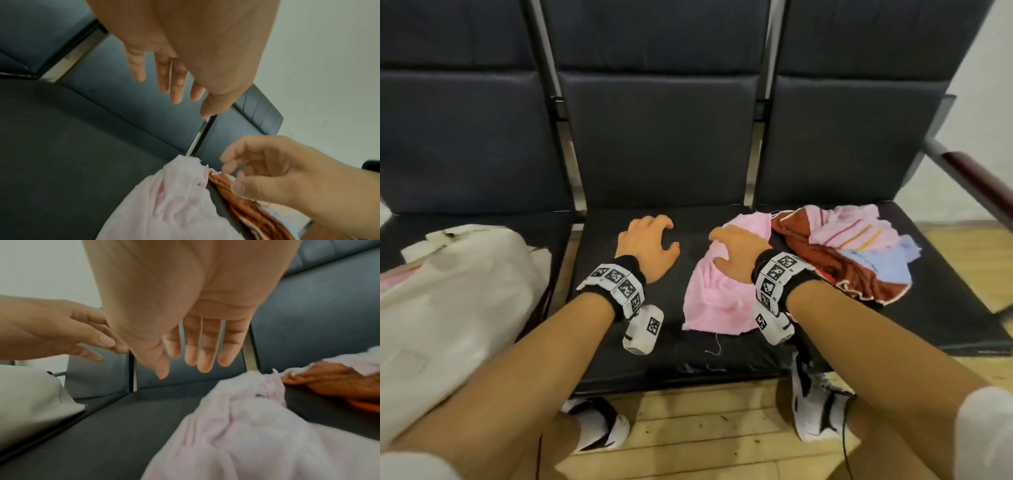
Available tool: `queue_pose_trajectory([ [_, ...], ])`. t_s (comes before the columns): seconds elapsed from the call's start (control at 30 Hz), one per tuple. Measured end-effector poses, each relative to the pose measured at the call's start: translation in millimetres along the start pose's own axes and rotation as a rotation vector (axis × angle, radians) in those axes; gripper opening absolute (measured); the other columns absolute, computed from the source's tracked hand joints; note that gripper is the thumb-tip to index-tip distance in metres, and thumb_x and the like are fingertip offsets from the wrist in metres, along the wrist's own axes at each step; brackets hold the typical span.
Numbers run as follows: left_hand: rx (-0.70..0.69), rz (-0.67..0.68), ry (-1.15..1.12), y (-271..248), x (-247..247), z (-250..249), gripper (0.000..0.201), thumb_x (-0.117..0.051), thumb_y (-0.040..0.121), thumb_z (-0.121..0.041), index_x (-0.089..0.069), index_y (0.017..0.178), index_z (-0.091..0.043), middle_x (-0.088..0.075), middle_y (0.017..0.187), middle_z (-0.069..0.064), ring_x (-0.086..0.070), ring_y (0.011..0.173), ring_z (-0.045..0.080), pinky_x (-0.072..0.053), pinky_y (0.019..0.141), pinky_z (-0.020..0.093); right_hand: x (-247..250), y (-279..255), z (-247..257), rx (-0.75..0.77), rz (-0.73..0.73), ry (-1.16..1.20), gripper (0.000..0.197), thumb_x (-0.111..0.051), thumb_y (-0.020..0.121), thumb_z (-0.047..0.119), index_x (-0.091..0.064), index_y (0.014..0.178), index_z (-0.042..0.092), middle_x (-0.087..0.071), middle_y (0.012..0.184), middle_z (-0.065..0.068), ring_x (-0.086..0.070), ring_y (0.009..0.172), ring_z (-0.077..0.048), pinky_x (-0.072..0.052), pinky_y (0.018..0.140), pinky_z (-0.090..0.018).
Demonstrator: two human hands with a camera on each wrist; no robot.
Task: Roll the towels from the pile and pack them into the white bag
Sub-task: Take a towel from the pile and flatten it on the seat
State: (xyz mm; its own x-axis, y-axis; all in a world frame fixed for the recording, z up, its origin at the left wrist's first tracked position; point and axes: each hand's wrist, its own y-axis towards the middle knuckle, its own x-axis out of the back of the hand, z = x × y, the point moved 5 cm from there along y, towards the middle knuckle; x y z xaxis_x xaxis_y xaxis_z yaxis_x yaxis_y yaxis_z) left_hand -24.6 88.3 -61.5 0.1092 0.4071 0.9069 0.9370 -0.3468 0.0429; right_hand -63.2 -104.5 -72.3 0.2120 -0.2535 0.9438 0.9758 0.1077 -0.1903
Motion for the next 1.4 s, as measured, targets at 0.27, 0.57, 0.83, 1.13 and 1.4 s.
queue_pose_trajectory([
  [0.27,-0.020,0.235,-0.004,-8.3,-79.3,-8.5,0.044,-0.060,0.090,-0.039,-0.049,0.131,-0.026,-0.059,0.121,-0.001,-0.051,0.118,0.022,-0.047,0.096,0.044,-102.4,-26.5,-66.5,-0.128,0.268,-0.121,0.059,-0.067,0.082,0.031,-0.049,0.138,0.025,-0.050,0.138,-0.006,-0.045,0.128,-0.027,-0.041,0.104,-0.037],
  [0.57,-0.059,0.336,-0.015,-28.5,-102.1,0.7,0.051,-0.064,0.087,-0.044,-0.049,0.132,-0.026,-0.061,0.120,-0.001,-0.056,0.112,0.022,-0.050,0.091,0.040,-121.9,-28.1,-59.8,-0.162,0.128,0.052,0.035,-0.052,0.095,0.033,-0.053,0.130,0.029,-0.065,0.122,-0.008,-0.062,0.107,-0.026,-0.049,0.095,-0.037],
  [0.83,-0.002,0.368,-0.306,-43.7,-92.1,-8.8,0.062,-0.077,0.077,-0.036,-0.042,0.128,-0.035,-0.064,0.101,-0.008,-0.066,0.089,0.012,-0.054,0.073,0.023,-89.1,-20.7,19.0,0.089,0.032,0.369,0.026,-0.035,0.102,0.032,-0.047,0.122,0.021,-0.063,0.114,-0.005,-0.060,0.099,-0.022,-0.047,0.086,-0.034],
  [1.13,-0.035,0.207,-0.182,-44.5,-28.6,24.7,0.017,-0.061,0.088,-0.023,-0.057,0.102,-0.032,-0.064,0.090,-0.008,-0.062,0.083,0.014,-0.055,0.075,0.038,-47.2,-40.7,24.5,0.083,0.022,0.125,0.060,-0.066,0.081,0.014,-0.040,0.134,0.022,-0.049,0.128,-0.001,-0.057,0.105,-0.026,-0.050,0.085,-0.040],
  [1.4,0.116,0.101,-0.124,-46.2,34.2,74.1,0.030,-0.074,0.083,-0.033,-0.051,0.102,-0.028,-0.061,0.088,-0.005,-0.059,0.079,0.014,-0.049,0.069,0.033,-5.4,-33.3,21.8,0.074,-0.189,0.163,0.024,-0.053,0.087,0.001,-0.048,0.089,0.024,-0.042,0.094,0.006,-0.051,0.074,-0.016,-0.037,0.065,-0.024],
])
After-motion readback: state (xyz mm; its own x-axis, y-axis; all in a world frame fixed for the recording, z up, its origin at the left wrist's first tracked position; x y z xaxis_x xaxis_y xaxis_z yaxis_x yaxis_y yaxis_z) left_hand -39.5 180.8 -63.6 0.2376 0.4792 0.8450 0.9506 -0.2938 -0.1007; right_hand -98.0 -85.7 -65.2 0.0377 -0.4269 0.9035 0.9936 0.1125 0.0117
